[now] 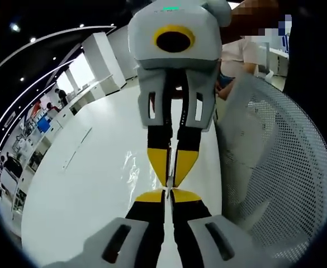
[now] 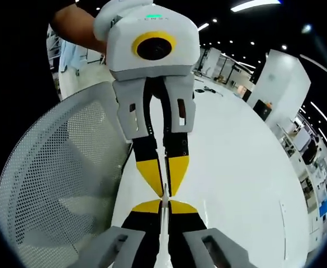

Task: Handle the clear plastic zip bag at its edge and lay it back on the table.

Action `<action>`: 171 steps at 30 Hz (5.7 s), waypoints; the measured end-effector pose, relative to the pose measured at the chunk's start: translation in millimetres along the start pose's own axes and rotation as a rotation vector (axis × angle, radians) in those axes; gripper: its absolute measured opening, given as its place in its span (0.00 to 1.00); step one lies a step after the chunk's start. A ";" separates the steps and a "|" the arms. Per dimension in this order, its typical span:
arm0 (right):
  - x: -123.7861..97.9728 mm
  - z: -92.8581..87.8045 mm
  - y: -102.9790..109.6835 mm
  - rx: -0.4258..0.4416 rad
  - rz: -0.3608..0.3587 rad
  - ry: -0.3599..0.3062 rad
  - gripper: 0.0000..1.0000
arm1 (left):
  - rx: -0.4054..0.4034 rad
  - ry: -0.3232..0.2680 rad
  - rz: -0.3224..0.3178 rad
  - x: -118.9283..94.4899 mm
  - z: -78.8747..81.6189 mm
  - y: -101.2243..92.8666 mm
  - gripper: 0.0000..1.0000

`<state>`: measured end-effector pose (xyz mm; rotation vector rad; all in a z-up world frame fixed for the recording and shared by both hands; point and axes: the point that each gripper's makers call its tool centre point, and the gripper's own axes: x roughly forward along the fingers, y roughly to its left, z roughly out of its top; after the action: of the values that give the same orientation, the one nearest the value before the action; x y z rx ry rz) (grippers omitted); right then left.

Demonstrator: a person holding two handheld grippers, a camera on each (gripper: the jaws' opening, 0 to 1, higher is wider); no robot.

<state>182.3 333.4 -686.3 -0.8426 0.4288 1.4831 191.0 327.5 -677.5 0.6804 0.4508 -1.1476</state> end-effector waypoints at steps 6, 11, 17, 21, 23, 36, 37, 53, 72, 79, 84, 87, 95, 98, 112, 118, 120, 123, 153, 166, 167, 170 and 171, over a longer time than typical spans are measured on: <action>2.8 -2.1 0.0 0.014 0.009 0.008 0.00 | 0.000 0.005 -0.007 2.1 -3.9 -1.5 0.00; 3.8 -7.5 0.7 -0.002 0.007 0.035 0.00 | -0.055 0.002 -0.007 3.9 -7.2 -1.8 0.00; 1.9 -11.0 1.0 0.014 0.013 0.045 0.00 | -0.059 0.009 -0.010 4.0 -8.5 -2.8 0.00; 2.7 -11.0 1.2 0.006 0.015 0.051 0.00 | -0.053 0.015 -0.016 4.0 -9.9 -2.4 0.00; 2.9 -10.3 1.3 0.002 0.013 0.052 0.00 | -0.046 0.017 -0.013 4.0 -10.2 -1.9 0.00; 5.0 -4.8 3.4 0.012 0.019 0.053 0.00 | -0.012 0.014 -0.009 7.7 -4.3 -4.5 0.00; 4.9 -4.8 3.7 0.014 0.021 0.053 0.00 | -0.013 0.013 -0.010 7.7 -4.4 -4.5 0.00; 8.1 -7.4 6.0 0.003 0.030 0.073 0.00 | -0.080 0.007 -0.014 9.9 -12.6 -4.1 0.00; 4.4 -11.8 -0.7 0.009 0.024 0.056 0.00 | -0.054 0.012 -0.004 11.4 -8.5 -0.4 0.01; 4.5 -8.9 1.3 -0.017 0.029 0.067 0.00 | -0.023 0.034 -0.009 16.1 -10.6 -1.6 0.00; 2.2 -7.4 1.5 -0.016 0.027 0.059 0.00 | -0.029 0.023 -0.010 15.3 -8.7 -1.4 0.00; 2.3 -8.5 2.2 -0.020 0.031 0.062 0.00 | -0.043 0.029 -0.018 16.0 -8.3 -3.6 0.00; -1.0 -7.6 4.6 -0.016 0.042 0.063 0.00 | -0.081 0.023 -0.019 16.6 -6.6 -4.7 0.00; -3.5 -10.1 4.5 -0.011 0.041 0.072 0.00 | -0.094 0.020 -0.015 16.3 -8.4 -3.4 0.00; -1.0 -16.8 5.2 -0.014 0.043 0.090 0.00 | -0.092 0.046 -0.004 14.3 -15.5 -4.5 0.00; -0.8 -13.4 6.9 -0.012 0.044 0.083 0.00 | -0.076 0.044 -0.002 16.0 -10.5 -4.5 0.02; -0.8 -12.7 7.3 -0.015 0.042 0.083 0.00 | -0.081 0.047 -0.006 16.7 -11.4 -3.9 0.01; -1.1 -9.6 7.6 -0.012 0.040 0.076 0.00 | -0.082 0.048 -0.012 17.2 -12.1 -5.4 0.00; -10.0 -32.8 11.2 0.021 0.055 0.101 0.00 | -0.133 0.078 -0.024 17.7 -19.5 -11.5 0.00; -21.2 -51.5 9.1 0.045 0.038 0.125 0.00 | -0.132 0.085 -0.010 18.1 -21.1 -7.6 0.00; -21.9 -53.1 9.2 0.047 0.037 0.127 0.00 | -0.131 0.085 -0.008 18.2 -21.4 -7.1 0.00; -25.1 -57.8 9.3 0.062 0.033 0.129 0.00 | -0.133 0.085 -0.006 18.0 -22.4 -6.4 0.00; -25.7 -59.1 9.5 0.063 0.032 0.133 0.00 | -0.133 0.086 -0.004 17.9 -23.1 -6.0 0.00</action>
<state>185.1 272.4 -708.8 -0.8905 0.5874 1.4403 192.2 330.0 -707.2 0.6149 0.5961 -1.0848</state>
